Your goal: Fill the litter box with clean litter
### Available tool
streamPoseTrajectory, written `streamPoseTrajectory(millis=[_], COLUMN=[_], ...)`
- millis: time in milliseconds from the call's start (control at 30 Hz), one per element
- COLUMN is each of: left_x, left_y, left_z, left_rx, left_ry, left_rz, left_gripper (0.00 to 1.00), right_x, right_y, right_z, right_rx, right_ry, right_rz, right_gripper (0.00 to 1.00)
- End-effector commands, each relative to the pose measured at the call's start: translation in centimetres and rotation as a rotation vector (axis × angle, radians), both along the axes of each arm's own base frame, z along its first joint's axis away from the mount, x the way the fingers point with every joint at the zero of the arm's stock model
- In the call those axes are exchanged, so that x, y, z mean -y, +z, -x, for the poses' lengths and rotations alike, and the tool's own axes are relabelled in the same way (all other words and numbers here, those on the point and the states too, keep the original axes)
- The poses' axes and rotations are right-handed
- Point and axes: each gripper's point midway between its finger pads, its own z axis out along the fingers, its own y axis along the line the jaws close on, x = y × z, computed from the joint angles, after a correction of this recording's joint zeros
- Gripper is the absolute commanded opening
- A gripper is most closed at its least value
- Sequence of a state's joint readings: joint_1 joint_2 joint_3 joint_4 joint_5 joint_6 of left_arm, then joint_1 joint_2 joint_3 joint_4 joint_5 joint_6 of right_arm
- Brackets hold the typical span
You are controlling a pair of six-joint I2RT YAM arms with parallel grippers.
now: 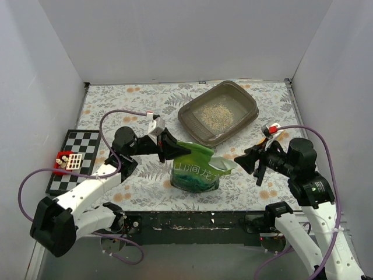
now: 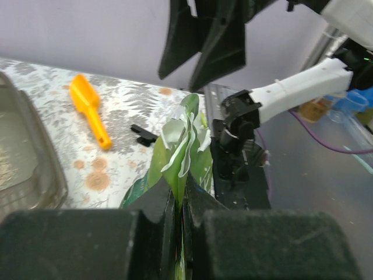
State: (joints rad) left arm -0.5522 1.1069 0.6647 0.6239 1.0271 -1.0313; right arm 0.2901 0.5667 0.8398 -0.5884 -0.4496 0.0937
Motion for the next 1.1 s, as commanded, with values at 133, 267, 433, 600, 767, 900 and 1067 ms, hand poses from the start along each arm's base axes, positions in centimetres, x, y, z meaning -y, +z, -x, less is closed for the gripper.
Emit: streamPoseTrajectory(millis=[133, 267, 433, 600, 767, 900, 1067], left_x=[-2.4, -2.7, -2.8, -3.0, -3.3, -3.7, -4.2], left_y=[-1.7, -2.5, -3.4, -4.6, -5.0, -4.8, -4.9], left_z=[-2.4, -2.0, -1.8, -1.2, -0.8, -0.8, -0.8], left_rx=[0.072, 0.065, 0.049, 0.045, 0.050, 0.066, 0.079], left_ry=[0.274, 0.277, 0.269, 0.258, 0.258, 0.285, 0.326], left_rz=[-0.042, -0.059, -0.078, -0.092, -0.089, -0.079, -0.062], left_gripper=[0.00, 0.00, 0.00, 0.00, 0.00, 0.00, 0.00], right_x=[-2.2, -2.8, -3.0, -3.0, -2.9, -3.2, -3.2], right_y=[-0.6, -1.4, -0.5, 1.3, -0.2, 0.1, -1.1], right_z=[0.6, 0.9, 1.6, 2.7, 3.0, 3.8, 3.5], right_rx=[0.199, 0.259, 0.335, 0.400, 0.347, 0.358, 0.317], right_ry=[0.172, 0.229, 0.263, 0.295, 0.321, 0.361, 0.353], right_rz=[-0.076, -0.096, -0.108, -0.111, -0.066, -0.078, -0.070], right_gripper=[0.72, 0.76, 0.80, 0.85, 0.86, 0.86, 0.87])
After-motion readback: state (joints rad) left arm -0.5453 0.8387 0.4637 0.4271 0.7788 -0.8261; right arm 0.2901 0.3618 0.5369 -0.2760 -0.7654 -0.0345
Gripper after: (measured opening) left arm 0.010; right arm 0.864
